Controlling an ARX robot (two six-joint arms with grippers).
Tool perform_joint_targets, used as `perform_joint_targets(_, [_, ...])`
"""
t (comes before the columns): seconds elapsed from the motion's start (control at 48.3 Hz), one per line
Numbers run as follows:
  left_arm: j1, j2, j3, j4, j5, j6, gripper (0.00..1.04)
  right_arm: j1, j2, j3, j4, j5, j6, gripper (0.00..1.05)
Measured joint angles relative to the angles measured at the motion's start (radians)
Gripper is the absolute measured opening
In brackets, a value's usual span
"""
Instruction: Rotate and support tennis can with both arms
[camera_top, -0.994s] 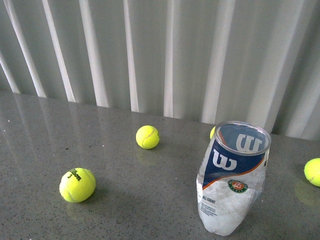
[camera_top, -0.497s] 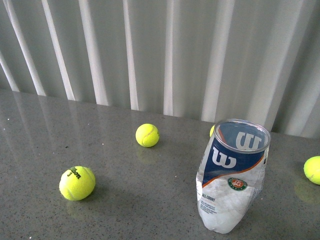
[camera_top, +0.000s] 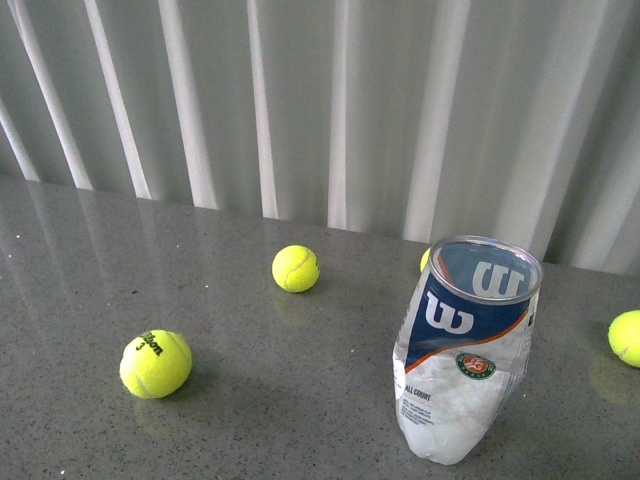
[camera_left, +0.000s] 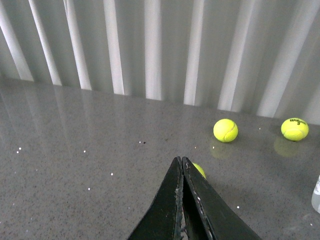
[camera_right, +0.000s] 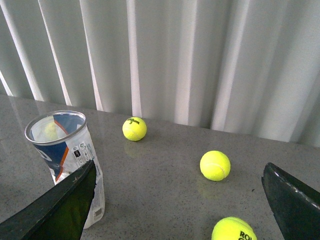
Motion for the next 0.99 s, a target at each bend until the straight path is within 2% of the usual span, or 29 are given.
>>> perform_joint_targets(0.456, [0.0, -0.008, 0.0, -0.005, 0.0, 0.0, 0.04, 0.0, 0.0, 0.0, 0.0, 0.0, 0.0, 0.98])
perform_joint_targets(0.497, [0.0, -0.008, 0.0, -0.005, 0.0, -0.001, 0.07, 0.0, 0.0, 0.0, 0.0, 0.0, 0.0, 0.98])
perform_joint_targets(0.642, [0.0, -0.008, 0.0, -0.005, 0.0, 0.0, 0.32, 0.0, 0.0, 0.0, 0.0, 0.0, 0.0, 0.98])
perform_joint_targets(0.766, [0.0, -0.008, 0.0, -0.005, 0.0, -0.001, 0.62, 0.0, 0.0, 0.0, 0.0, 0.0, 0.0, 0.98])
perform_joint_targets(0.829, [0.0, -0.008, 0.0, -0.005, 0.0, -0.001, 0.73, 0.0, 0.0, 0.0, 0.0, 0.0, 0.0, 0.98])
perform_joint_targets(0.932, [0.0, -0.008, 0.0, -0.005, 0.0, -0.001, 0.98, 0.0, 0.0, 0.0, 0.0, 0.0, 0.0, 0.98])
perform_joint_targets(0.994, [0.0, -0.008, 0.0, -0.005, 0.0, 0.0, 0.98, 0.0, 0.0, 0.0, 0.0, 0.0, 0.0, 0.98])
